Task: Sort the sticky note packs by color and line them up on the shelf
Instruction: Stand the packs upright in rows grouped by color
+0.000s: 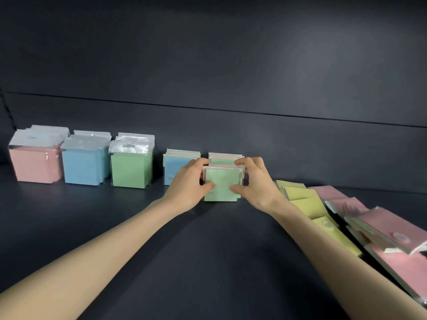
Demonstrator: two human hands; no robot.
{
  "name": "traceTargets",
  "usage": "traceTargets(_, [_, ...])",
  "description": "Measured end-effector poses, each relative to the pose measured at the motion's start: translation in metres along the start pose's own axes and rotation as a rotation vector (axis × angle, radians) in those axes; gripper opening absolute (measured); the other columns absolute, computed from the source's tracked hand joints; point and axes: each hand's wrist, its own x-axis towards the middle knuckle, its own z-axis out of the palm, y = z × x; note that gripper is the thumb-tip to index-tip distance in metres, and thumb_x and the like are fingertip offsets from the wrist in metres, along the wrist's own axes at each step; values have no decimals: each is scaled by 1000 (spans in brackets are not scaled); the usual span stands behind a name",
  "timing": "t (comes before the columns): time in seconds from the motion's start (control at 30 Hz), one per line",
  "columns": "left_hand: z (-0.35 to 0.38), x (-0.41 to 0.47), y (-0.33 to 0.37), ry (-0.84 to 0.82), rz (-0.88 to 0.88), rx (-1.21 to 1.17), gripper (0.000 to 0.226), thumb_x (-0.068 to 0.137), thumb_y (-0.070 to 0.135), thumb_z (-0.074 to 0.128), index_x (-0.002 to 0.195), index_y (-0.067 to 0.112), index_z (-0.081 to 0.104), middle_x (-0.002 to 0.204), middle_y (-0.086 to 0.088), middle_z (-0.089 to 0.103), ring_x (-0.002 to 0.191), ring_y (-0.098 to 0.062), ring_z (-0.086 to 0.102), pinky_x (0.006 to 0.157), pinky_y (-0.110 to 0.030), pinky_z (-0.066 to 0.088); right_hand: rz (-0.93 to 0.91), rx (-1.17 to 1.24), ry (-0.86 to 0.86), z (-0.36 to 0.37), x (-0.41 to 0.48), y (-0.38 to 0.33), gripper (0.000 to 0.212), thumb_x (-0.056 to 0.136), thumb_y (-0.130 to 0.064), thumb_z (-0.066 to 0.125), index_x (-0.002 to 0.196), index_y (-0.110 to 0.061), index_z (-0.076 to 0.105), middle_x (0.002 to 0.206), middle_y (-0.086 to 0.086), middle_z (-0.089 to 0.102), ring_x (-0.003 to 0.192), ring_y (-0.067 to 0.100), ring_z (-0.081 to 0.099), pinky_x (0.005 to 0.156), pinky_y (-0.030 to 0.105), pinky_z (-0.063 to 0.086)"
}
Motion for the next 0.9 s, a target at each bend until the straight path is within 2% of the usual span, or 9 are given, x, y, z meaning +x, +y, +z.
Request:
traceTargets(0.07, [-4,6,-3,-14,67,99,51,87,18,64,134,16,45,119,-2,50,102,-22,53,91,-37,44,-24,-49,-13,2,1,3,53,81,-6,65,129,-15,44,126,1,32,115,29,47,99,40,44])
traceTargets(0.2, [-10,19,-1,-83,189,248,39,89,16,61,127,16,52,112,1,46,83,-16,43,82,-29,40,-26,-85,37,2,6,4,45,84,1,58,125,-13,47,123,2,35,100,23,53,88,34,50])
traceTargets(0.3, [-9,27,-3,-65,257,345,32,89,17,61,121,12,54,109,-1,47,91,-17,44,83,-32,42,-20,-55,91,1,12,6,39,83,3,57,118,-13,50,113,-3,37,91,22,55,84,35,51])
traceTargets(0.37, [-6,32,-4,-3,375,474,31,84,18,68,112,8,59,108,-5,51,96,-24,49,79,-34,44,-27,-58,111,0,15,9,39,82,6,56,117,-13,50,111,-3,37,88,22,56,84,39,51])
traceTargets(0.47, [-3,41,-11,57,473,606,38,64,21,84,97,8,68,101,-8,60,88,-30,58,71,-36,43,-21,-57,108,0,19,15,44,82,4,56,121,-15,47,113,-4,36,90,22,56,84,41,51])
traceTargets(0.57, [-1,47,-18,44,511,632,42,66,26,82,102,11,68,105,-4,65,97,-28,60,81,-35,30,12,-65,56,4,20,21,58,81,-3,63,131,-17,38,119,-3,34,94,24,58,86,41,52])
traceTargets(0.67, [0,54,-23,49,562,645,42,65,30,81,102,14,69,103,1,67,99,-24,62,88,-32,24,52,-128,-4,6,22,24,73,78,-12,69,139,-20,29,127,3,43,103,27,58,90,44,50])
traceTargets(0.8, [0,61,-22,44,593,642,42,62,32,79,99,13,69,100,0,67,97,-25,63,92,-31,23,53,-280,-7,3,28,22,69,80,-16,65,138,-25,28,108,6,62,100,29,59,85,43,50])
traceTargets(0.9, [2,61,-23,24,575,657,46,68,28,77,109,11,66,111,-4,66,106,-26,61,101,-34,23,70,-373,-5,3,27,17,70,85,-19,61,142,-26,23,103,7,64,99,32,59,83,43,50])
